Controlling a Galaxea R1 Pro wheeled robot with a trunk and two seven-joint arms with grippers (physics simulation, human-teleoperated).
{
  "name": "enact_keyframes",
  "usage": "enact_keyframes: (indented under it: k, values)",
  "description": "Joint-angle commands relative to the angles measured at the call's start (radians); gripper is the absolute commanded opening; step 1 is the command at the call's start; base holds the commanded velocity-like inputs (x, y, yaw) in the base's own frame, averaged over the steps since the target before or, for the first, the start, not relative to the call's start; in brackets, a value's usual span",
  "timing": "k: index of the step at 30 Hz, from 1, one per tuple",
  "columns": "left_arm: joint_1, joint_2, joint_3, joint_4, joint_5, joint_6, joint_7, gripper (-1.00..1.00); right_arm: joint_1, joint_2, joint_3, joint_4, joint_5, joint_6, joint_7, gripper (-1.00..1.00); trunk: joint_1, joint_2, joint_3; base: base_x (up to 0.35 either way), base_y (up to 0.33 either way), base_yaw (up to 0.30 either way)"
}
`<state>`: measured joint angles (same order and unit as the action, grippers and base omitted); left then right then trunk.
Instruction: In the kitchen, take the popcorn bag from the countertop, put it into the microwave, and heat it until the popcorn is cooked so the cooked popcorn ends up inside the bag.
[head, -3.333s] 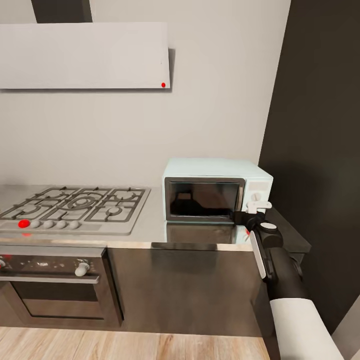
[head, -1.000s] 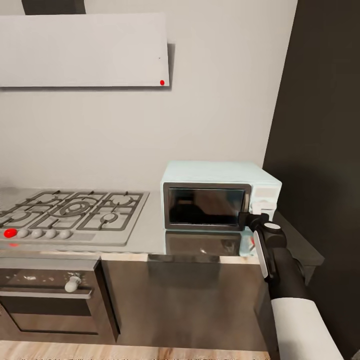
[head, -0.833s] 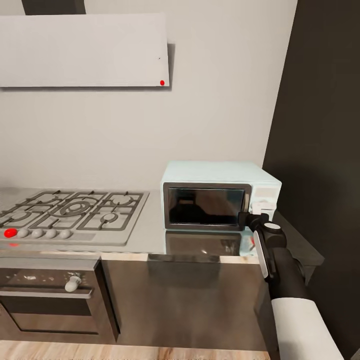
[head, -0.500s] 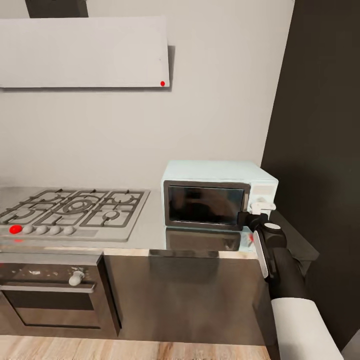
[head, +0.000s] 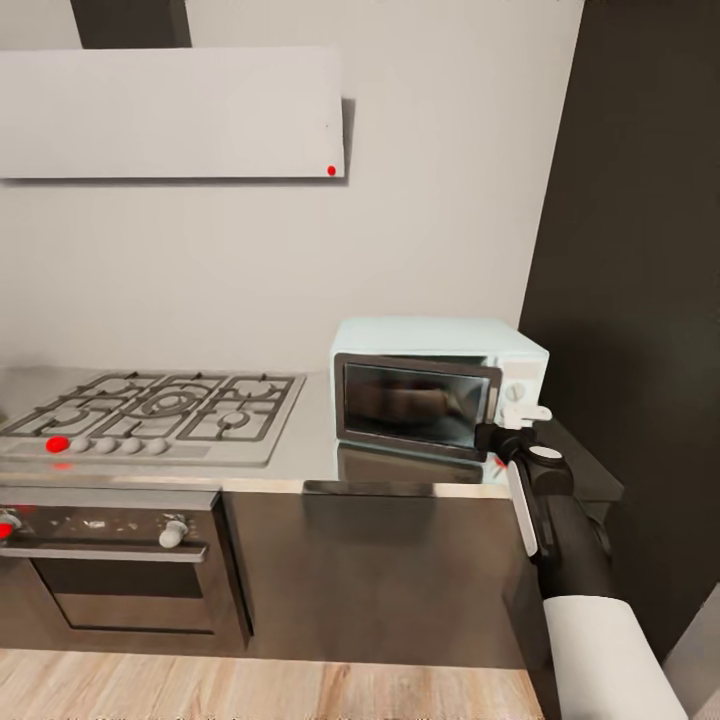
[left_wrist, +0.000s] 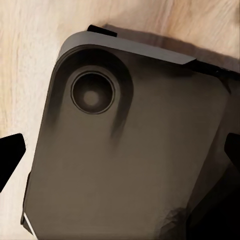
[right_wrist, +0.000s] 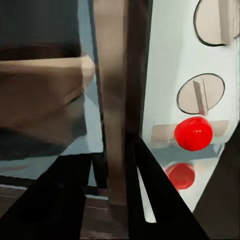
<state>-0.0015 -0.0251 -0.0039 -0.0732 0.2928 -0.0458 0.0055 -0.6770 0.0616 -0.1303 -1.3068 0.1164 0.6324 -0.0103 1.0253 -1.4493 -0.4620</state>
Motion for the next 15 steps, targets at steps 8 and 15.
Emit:
enact_keyframes:
  k: [8, 15]
  values:
    - [0.000, 0.000, -0.001, 0.000, 0.004, -0.002, 0.001, 1.00, -0.001, 0.000, -0.002, -0.002, 0.023, 0.006, 0.001, -1.00, 0.000, -0.001, -0.001, -0.118, 0.104, 0.000]
    - [0.000, -0.001, -0.001, 0.000, 0.003, -0.002, 0.000, 1.00, -0.001, -0.005, -0.003, -0.002, 0.023, 0.006, 0.001, -1.00, 0.000, -0.001, -0.001, -0.079, 0.064, 0.000]
